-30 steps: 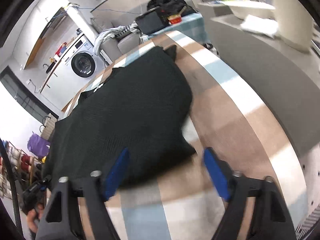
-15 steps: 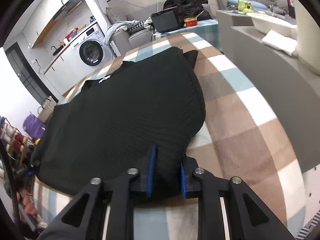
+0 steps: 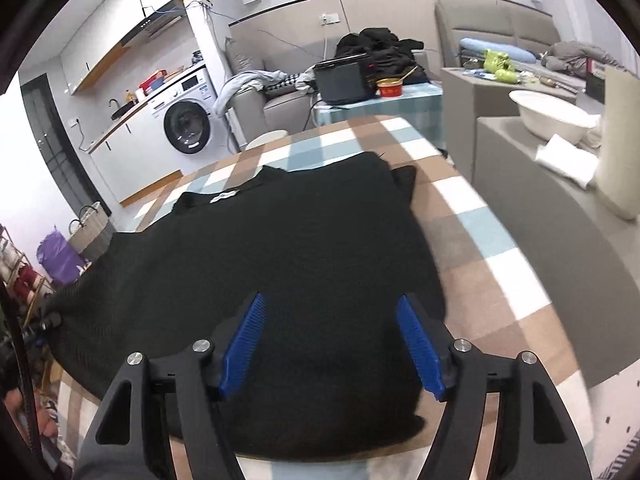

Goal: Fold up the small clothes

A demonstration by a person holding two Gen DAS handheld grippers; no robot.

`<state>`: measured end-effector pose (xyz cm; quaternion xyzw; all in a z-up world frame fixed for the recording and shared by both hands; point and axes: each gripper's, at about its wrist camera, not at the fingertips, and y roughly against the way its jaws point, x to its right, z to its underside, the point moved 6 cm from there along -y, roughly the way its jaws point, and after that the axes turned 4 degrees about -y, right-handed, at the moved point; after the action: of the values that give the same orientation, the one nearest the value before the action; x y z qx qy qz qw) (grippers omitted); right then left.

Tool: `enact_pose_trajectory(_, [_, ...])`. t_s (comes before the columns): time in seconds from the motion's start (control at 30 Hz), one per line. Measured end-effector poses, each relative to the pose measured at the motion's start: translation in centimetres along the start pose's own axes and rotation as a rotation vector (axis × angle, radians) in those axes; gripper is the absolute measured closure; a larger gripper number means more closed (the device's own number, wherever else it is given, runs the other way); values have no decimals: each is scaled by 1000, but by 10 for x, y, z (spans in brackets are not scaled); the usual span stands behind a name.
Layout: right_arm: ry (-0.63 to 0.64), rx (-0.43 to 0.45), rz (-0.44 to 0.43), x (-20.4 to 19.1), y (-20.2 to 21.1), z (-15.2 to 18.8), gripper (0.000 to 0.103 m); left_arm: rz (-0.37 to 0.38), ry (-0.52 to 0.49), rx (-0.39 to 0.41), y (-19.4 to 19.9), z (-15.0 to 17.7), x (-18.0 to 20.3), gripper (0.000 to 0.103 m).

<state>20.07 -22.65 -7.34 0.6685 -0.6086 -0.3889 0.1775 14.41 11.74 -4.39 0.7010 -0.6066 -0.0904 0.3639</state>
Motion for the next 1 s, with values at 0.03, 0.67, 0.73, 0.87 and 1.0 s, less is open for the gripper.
enact_pose_trajectory(0.03, [-5, -2, -5, 0, 0, 1, 33, 23, -36, 18, 2, -7, 15, 89])
enact_pose_trajectory(0.67, [-144, -10, -22, 33, 28, 16, 28, 457, -484, -309, -47, 64, 228, 69])
enact_pose_trajectory(0.73, [-142, -23, -51, 25, 23, 13, 28, 460, -488, -269, -29, 62, 215, 45])
enact_pose_trajectory(0.87, [-120, -52, -165, -4, 13, 5, 28, 378, -477, -185, -12, 46, 178, 39])
enact_pose_trajectory(1.0, [-90, -112, -309, -39, 2, 3, 43, 282, -406, -209, -25, 44, 146, 39])
